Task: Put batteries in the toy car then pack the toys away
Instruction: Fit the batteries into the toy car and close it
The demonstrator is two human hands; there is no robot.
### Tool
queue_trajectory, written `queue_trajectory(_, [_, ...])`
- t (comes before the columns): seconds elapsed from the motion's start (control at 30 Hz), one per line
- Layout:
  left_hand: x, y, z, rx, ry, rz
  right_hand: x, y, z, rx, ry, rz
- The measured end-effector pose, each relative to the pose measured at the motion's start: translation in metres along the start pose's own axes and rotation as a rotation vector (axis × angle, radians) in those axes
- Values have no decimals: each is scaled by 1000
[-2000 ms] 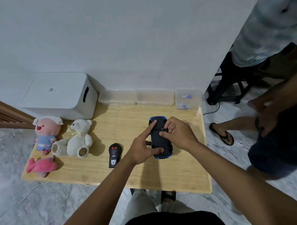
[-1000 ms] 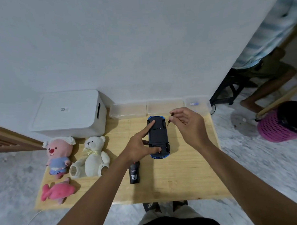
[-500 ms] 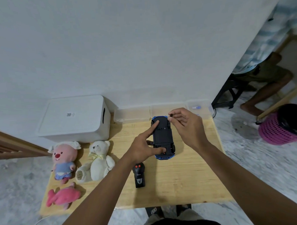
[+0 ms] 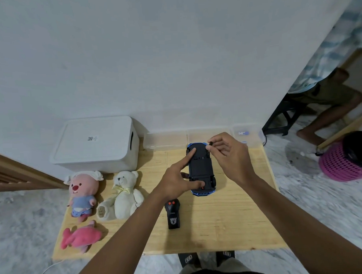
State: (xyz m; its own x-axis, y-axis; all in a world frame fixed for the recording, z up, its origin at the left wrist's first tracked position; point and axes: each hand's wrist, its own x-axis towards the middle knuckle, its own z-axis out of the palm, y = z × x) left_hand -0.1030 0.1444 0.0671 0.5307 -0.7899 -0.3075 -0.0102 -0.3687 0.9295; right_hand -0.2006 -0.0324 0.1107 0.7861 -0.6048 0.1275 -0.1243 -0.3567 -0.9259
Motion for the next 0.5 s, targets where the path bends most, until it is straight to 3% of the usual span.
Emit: queue_trajectory(0.5, [-2,15,-6,-3,16,18,-3,-5,1,156,118,70])
